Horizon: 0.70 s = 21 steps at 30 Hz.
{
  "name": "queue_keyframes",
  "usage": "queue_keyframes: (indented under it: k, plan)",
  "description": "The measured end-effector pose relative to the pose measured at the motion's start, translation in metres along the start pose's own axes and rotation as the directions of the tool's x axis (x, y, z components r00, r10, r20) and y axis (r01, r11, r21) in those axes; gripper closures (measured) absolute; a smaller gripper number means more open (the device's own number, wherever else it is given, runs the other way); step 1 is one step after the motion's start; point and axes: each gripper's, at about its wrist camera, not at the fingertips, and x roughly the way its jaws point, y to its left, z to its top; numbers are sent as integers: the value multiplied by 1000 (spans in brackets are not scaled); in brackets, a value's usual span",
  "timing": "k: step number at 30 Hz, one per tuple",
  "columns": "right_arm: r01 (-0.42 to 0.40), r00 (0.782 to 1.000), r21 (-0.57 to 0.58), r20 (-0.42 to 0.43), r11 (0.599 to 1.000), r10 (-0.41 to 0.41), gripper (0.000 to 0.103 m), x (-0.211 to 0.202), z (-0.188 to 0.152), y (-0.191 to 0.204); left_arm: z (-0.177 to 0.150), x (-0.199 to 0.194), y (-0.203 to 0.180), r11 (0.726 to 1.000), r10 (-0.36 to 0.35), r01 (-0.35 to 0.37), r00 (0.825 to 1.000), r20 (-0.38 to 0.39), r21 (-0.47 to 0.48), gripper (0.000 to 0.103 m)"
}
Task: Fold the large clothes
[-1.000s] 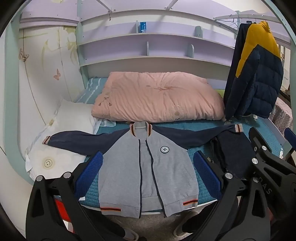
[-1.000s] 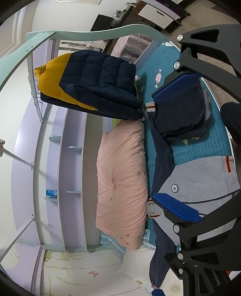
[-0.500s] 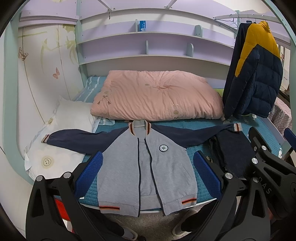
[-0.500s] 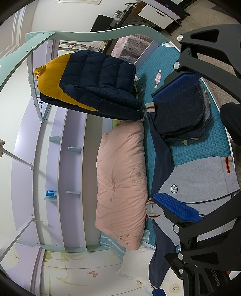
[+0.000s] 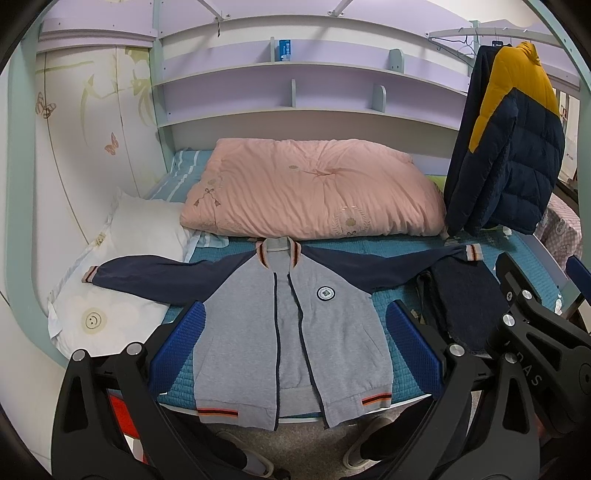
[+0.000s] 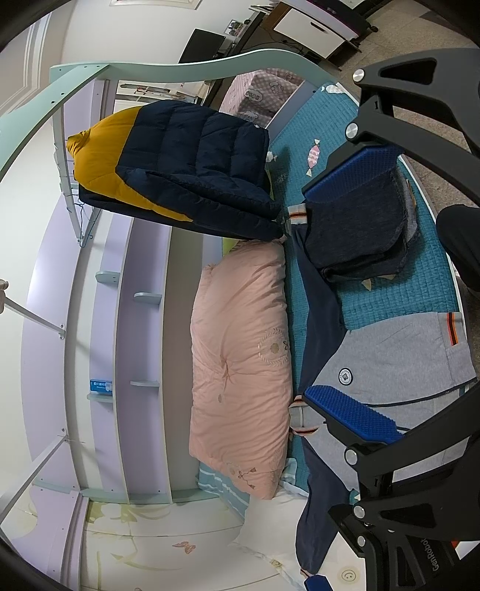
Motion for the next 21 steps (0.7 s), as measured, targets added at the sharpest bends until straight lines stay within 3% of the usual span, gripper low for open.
queue_keyframes:
  k: [21]
  plan:
    - [0,1000,9,-16,1000,1,7,0,-7,0,-5,2,3,1000,-14,14,1000,-28,0,5]
